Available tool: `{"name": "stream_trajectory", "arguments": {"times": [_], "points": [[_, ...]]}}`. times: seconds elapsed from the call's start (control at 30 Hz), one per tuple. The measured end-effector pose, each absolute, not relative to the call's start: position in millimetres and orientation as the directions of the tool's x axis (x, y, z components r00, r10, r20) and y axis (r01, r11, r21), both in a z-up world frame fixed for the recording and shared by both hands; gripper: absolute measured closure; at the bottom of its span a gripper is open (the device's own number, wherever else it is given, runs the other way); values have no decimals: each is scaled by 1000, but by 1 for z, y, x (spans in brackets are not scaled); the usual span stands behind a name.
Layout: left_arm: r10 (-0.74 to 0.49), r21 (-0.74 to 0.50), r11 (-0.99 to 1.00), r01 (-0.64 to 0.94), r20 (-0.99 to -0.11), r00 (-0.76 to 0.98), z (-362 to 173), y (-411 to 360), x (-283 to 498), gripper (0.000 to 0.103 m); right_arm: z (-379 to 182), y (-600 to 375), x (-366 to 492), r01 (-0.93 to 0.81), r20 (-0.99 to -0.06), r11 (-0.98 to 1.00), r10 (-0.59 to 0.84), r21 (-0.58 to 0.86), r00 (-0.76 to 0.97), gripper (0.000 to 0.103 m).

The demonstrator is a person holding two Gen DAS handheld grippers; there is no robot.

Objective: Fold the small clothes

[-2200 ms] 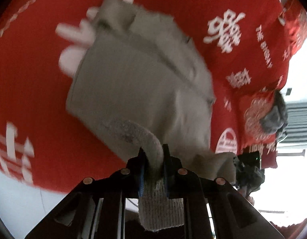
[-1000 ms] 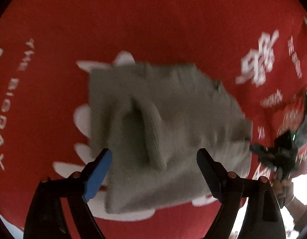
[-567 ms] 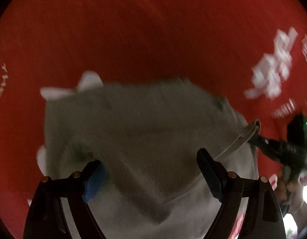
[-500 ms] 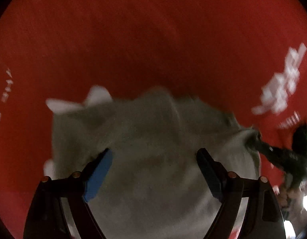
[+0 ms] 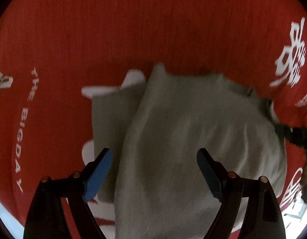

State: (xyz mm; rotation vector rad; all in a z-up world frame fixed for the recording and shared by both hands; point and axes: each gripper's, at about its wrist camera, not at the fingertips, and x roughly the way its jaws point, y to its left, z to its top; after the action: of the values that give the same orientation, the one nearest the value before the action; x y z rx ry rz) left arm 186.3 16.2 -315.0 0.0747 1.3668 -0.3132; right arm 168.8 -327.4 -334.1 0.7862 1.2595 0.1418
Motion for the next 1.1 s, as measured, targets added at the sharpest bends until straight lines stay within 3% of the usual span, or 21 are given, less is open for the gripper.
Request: {"name": "stream_trajectory", "arguments": {"times": [0.1,0.2,0.37,0.63,0.73,0.9,0.93,1.0,1.03,1.1], "points": [[-171,-123,955,269,-972,162,-313,28,174,16,-341,-340,172,420,-889,794,315,439,333,64],[-189,-149,953,262,-973,134,-308,52,164,16,-334,-364,157,517,-888,734,270,440,372,64],[-237,-212,933,289,-970,54,-311,75,138,16,-309,-350,100,413,-800,689,464,596,381,49],[-264,-251,915,317,-965,-3,-323,63,113,18,-336,-292,-18,526,-686,480,655,702,318,48],[-293,-287,912,292,-956,-25,-332,60,112,34,-356,-284,-36,590,-679,412,648,694,346,48],[-277,-278,912,302,-960,-47,-340,62,114,91,-376,-292,-34,642,-653,276,591,716,474,48],[-285,-286,910,299,-957,-48,-337,68,114,92,-377,-295,-35,647,-647,254,585,719,489,49],[-297,-296,906,304,-954,-43,-329,80,111,94,-380,-300,-31,662,-640,214,576,719,509,88],[-288,-285,904,319,-957,-37,-326,84,107,94,-377,-299,-27,660,-647,233,578,714,497,95],[-265,-263,901,345,-963,-40,-327,89,97,96,-361,-301,-22,623,-662,308,575,719,480,95]]}}
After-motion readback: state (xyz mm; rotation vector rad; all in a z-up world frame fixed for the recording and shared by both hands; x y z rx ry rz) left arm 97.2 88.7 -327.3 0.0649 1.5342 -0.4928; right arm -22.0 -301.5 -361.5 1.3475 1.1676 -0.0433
